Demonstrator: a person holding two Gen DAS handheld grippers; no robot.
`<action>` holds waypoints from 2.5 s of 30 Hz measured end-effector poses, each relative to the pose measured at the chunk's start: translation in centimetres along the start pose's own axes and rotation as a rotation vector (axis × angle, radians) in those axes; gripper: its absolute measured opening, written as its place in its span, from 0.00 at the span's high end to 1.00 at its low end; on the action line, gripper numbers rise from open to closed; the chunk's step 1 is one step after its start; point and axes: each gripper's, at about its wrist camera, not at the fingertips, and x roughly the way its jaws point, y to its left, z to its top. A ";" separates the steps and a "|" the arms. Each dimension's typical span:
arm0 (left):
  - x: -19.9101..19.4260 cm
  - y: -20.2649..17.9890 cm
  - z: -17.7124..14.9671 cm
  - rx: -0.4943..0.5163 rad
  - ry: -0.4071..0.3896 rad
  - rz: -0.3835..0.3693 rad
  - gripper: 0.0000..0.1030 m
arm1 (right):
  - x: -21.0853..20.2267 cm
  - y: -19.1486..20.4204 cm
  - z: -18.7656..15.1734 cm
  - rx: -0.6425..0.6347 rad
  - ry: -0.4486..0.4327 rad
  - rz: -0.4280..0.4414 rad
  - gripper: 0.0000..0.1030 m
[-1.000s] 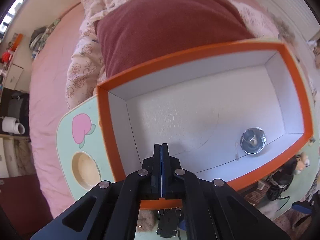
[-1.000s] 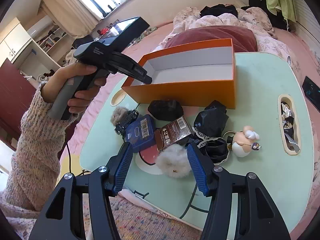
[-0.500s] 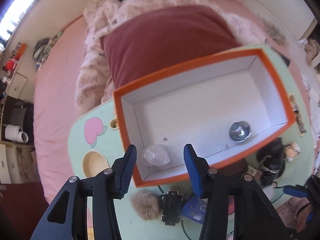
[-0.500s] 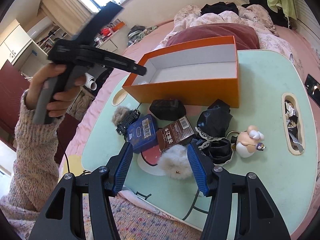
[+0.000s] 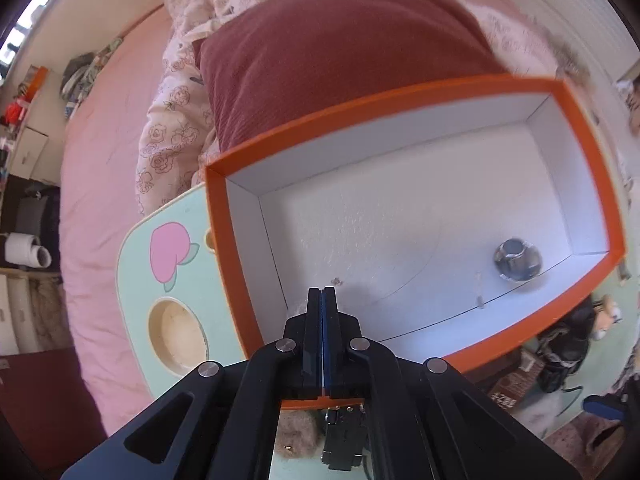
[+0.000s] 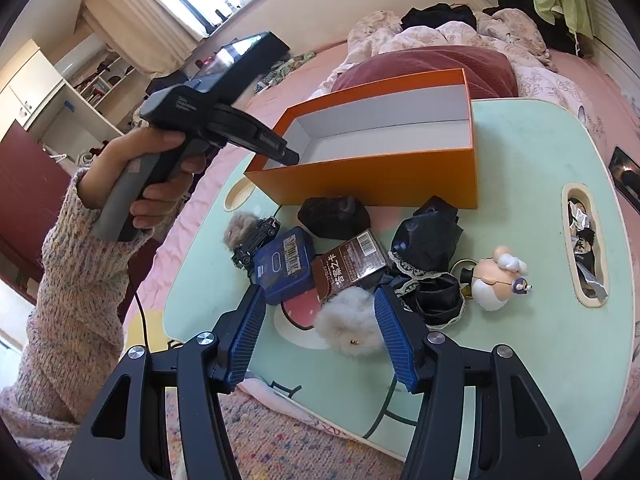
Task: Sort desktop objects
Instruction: 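Set the plastic bag on the table with the left gripper while the right gripper releases the white ball, then reach the right gripper into the box and grasp the silver metal knob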
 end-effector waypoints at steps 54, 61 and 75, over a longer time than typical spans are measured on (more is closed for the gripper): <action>0.2 4.6 -21.1 -0.319 -0.430 -0.161 0.14 | 12.5 1.8 11.5 -0.131 0.188 -0.467 0.44; 0.0 4.5 -21.1 -0.308 -0.438 -0.163 0.14 | 11.8 1.3 12.8 -0.180 0.217 -0.540 0.44; -0.7 5.3 -21.0 -0.329 -0.462 -0.170 0.14 | 14.7 -2.5 15.0 -0.166 0.562 -0.565 0.44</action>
